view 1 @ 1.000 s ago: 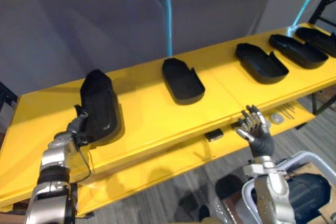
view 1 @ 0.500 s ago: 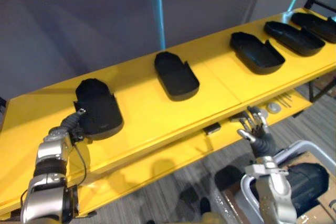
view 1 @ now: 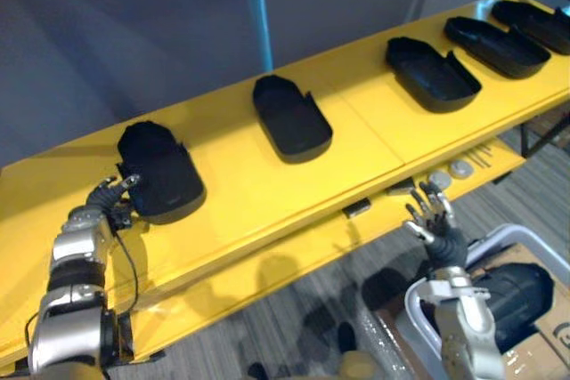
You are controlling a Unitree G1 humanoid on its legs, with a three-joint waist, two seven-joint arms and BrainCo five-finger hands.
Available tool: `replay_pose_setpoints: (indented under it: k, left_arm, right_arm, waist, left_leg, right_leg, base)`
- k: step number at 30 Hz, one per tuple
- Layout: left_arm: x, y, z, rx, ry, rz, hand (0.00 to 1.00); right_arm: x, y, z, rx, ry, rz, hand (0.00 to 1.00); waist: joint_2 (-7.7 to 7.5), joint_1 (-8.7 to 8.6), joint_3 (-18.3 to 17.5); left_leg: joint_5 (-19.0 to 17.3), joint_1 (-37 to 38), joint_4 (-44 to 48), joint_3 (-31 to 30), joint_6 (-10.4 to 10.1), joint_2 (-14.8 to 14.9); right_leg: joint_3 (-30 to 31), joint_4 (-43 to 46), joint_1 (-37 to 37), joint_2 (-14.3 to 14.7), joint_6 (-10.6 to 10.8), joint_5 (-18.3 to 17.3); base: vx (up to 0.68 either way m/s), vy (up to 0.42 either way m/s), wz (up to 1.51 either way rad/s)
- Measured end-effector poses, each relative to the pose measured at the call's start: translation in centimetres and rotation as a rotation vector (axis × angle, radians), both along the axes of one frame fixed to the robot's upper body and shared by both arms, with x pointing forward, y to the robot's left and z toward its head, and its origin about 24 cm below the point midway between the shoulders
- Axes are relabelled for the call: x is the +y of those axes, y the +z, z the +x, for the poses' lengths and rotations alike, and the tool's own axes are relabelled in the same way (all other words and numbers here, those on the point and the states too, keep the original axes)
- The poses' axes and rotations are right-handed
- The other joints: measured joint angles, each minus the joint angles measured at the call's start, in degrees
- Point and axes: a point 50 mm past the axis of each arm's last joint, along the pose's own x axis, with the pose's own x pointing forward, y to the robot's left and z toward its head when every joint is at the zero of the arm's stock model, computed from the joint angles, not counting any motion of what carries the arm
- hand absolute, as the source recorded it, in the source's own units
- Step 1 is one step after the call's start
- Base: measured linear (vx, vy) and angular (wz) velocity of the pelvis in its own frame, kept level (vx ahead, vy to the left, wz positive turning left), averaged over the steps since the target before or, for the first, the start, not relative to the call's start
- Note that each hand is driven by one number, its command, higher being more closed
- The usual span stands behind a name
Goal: Walk over and take plastic housings, then place them on the shelf
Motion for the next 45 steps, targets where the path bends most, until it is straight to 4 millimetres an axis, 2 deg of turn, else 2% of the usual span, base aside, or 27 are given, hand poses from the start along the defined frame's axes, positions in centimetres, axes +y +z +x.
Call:
replay_pose_setpoints:
  k: [3,5,7,10,16,19,20,21,23,24,25,28,30,33,36,38,40,41,43,45]
  left_arm:
    - [0.4,1.3,0.4,-0.025,0.049,0.045,0.0]
    - [1.5,2.6,0.1,-0.03,0.098,0.121,0.0]
    - [3.5,5.0,-0.5,-0.042,0.159,0.236,0.0]
    - [5.0,7.1,-1.2,-0.078,0.206,0.351,0.0]
    - [4.5,7.4,-1.4,-0.155,0.199,0.399,0.0]
    - [2.5,6.2,-2.6,-0.27,0.173,0.405,0.0]
    - [1.0,5.1,-3.9,-0.358,0.189,0.355,0.0]
    - [0.4,4.4,-4.7,-0.376,0.199,0.342,0.0]
    - [-2.8,1.7,-7.9,-0.436,0.225,0.28,0.0]
    - [-3.7,1.2,-8.8,-0.451,0.232,0.259,0.0]
    - [-5.3,0.2,-10.5,-0.477,0.257,0.212,0.0]
    - [-7.2,-1.3,-14.1,-0.499,0.342,0.159,0.0]
    - [-8.2,-1.9,-15.3,-0.51,0.373,0.131,0.0]
    - [-9.5,-3.1,-16.5,-0.5,0.402,0.093,0.0]
    - [-10.2,-4.0,-16.8,-0.484,0.417,0.071,0.0]
    - [-10.3,-5.3,-16.8,-0.441,0.415,0.065,0.0]
    - [-10.9,-8.0,-16.8,-0.34,0.394,0.04,0.0]
    - [-11.1,-8.7,-16.9,-0.31,0.387,0.034,0.0]
    - [-12.4,-11.1,-16.9,-0.218,0.335,0.01,0.0]
    - [-13.3,-12.8,-17.4,-0.146,0.295,0.015,0.0]
  right_arm:
    - [0.2,-0.1,0.0,0.002,0.013,0.001,0.0]
    - [0.4,-0.2,-0.1,0.005,0.021,0.003,0.0]
    - [0.5,-0.4,-0.3,0.014,0.025,0.007,0.0]
    - [0.5,-0.4,-0.4,0.006,0.024,0.026,0.0]
    - [1.5,-0.1,-0.2,-0.034,0.054,0.044,0.0]
    - [1.9,0.2,-0.1,-0.063,0.048,0.059,0.0]
    - [2.0,0.8,-0.1,-0.103,0.022,0.077,0.0]
    - [2.1,1.1,-0.1,-0.123,0.011,0.085,0.0]
    - [2.3,2.4,-0.3,-0.208,-0.046,0.116,0.0]
    - [2.3,2.8,-0.3,-0.23,-0.063,0.123,0.0]
    - [2.4,3.5,-0.3,-0.273,-0.096,0.121,0.0]
    - [2.9,5.3,-0.1,-0.375,-0.19,0.09,0.0]
    - [3.1,6.9,0.2,-0.458,-0.261,0.063,0.0]
    - [3.8,9.7,0.6,-0.607,-0.389,0.028,0.0]
    - [4.2,12.1,0.6,-0.737,-0.47,0.023,0.0]
    - [4.7,13.3,1.2,-0.783,-0.432,0.035,0.0]
    - [6.0,14.4,2.3,-0.791,-0.321,0.015,0.0]
    - [6.5,14.5,2.7,-0.779,-0.276,0.01,0.0]
    - [8.0,14.1,4.3,-0.697,-0.121,-0.051,0.0]
    - [9.5,12.7,6.1,-0.578,0.008,-0.104,0.0]
  waist:
    - [0.02,-0.06,0.01]
    - [0.02,-0.21,0.01]
    - [0.02,-0.11,0.01]
    - [0.03,0.28,0.01]
    - [-0.25,1.87,-0.15]
    - [-0.35,3.29,-0.26]
    - [-0.38,3.59,-0.3]
    - [-0.39,3.81,-0.53]
    - [-0.74,6.17,-2.46]
    - [-0.92,6.49,-2.8]
    - [-1.25,7.41,-3.07]
    - [-2.58,9.87,-5.06]
    - [-2.75,10.85,-5.86]
    - [-2.26,11.73,-6.48]
    - [-2.85,13.0,-7.08]
    - [-3.54,12.72,-7.75]
    - [-4.53,13.35,-7.98]
    - [-4.79,13.58,-7.99]
    - [-5.8,14.21,-8.37]
    - [-6.56,14.8,-8.19]
  left_leg:
    - [0.0,0.0,-0.01,-0.04,0.0,0.01]
    - [0.0,0.0,-0.01,-0.06,0.0,0.04]
    - [0.0,-0.03,0.0,-0.19,0.0,0.15]
    - [0.0,-0.1,-0.01,-0.65,0.0,0.16]
    - [0.33,-0.92,0.03,-2.51,0.05,0.09]
    - [0.42,-0.84,-0.15,-3.4,0.06,0.15]
    - [0.51,-0.88,-0.19,-4.72,0.12,0.16]
    - [0.59,-0.88,-0.28,-5.08,0.17,0.17]
    - [1.06,-0.88,-1.16,-6.17,0.22,0.13]
    - [1.13,-0.87,-1.17,-6.45,0.25,0.12]
    - [1.18,-0.76,-1.1,-7.85,0.29,0.07]
    - [1.67,-0.92,-1.75,-9.88,0.55,-0.69]
    - [2.15,-0.85,-3.07,-11.28,0.76,-1.48]
    - [2.71,-0.99,-3.41,-12.38,0.95,-1.87]
    - [3.09,-1.74,-3.43,-13.42,0.87,-2.08]
    - [3.82,-2.75,-3.48,-15.13,0.7,-2.2]
    - [4.04,-3.12,-3.47,-15.97,0.79,-2.26]
    - [4.05,-3.21,-3.47,-16.2,0.79,-2.32]
    - [4.31,-4.04,-3.47,-17.48,0.86,-2.68]
    - [4.43,-4.06,-3.44,-17.97,0.84,-2.77]
  right_leg:
    - [-0.01,0.0,0.0,0.03,-0.01,-0.01]
    - [-0.02,0.0,0.0,0.08,-0.02,-0.02]
    - [-0.09,0.0,0.03,0.12,-0.06,-0.05]
    - [-0.43,0.0,0.21,0.07,-0.07,-0.05]
    - [-2.41,-0.01,0.46,-0.16,-0.1,-0.08]
    - [-3.65,-0.02,1.44,-0.08,-0.18,-0.14]
    - [-5.4,-0.02,2.17,-0.16,-0.18,-0.16]
    - [-6.13,-0.02,2.38,-0.17,-0.18,-0.16]
    - [-7.65,-0.01,2.52,-0.2,-0.19,-0.16]
    - [-8.52,-0.01,2.82,-0.24,-0.19,-0.16]
    - [-9.92,-0.02,3.86,-0.3,-0.19,-0.16]
    - [-12.67,-0.02,5.01,-1.12,0.04,-1.34]
    - [-14.13,-0.01,5.64,-1.93,0.74,-2.31]
    - [-15.81,0.35,6.22,-2.45,1.14,-3.55]
    - [-17.06,0.44,6.15,-2.45,1.31,-3.69]
    - [-18.96,0.65,6.1,-2.89,1.45,-3.6]
    - [-19.88,1.0,6.18,-2.87,1.49,-3.59]
    - [-20.13,1.01,6.22,-2.85,1.5,-3.59]
    - [-21.31,1.02,6.16,-3.04,1.49,-3.59]
    - [-22.04,1.22,6.16,-3.16,1.49,-3.59]
  base:
    - [0.0,0.0,0.0]
    - [0.0,0.0,0.0]
    - [0.0,0.0,0.0]
    - [0.0,-0.007,0.07]
    - [0.0,-0.009,0.16]
    - [0.02,-0.009,0.21]
    - [0.02,-0.015,0.29]
    - [0.03,-0.015,0.34]
    - [0.03,-0.002,0.28]
    - [0.04,-0.002,0.46]
    - [0.01,0.002,0.42]
    - [0.0,0.0,0.44]
    - [-0.03,0.011,0.45]
    - [-0.04,0.006,0.3]
    - [0.0,-0.011,0.21]
    - [0.03,-0.011,0.42]
    - [0.05,-0.019,0.21]
    - [0.05,-0.022,0.17]
    - [0.05,-0.001,0.3]
    - [0.03,0.011,0.2]
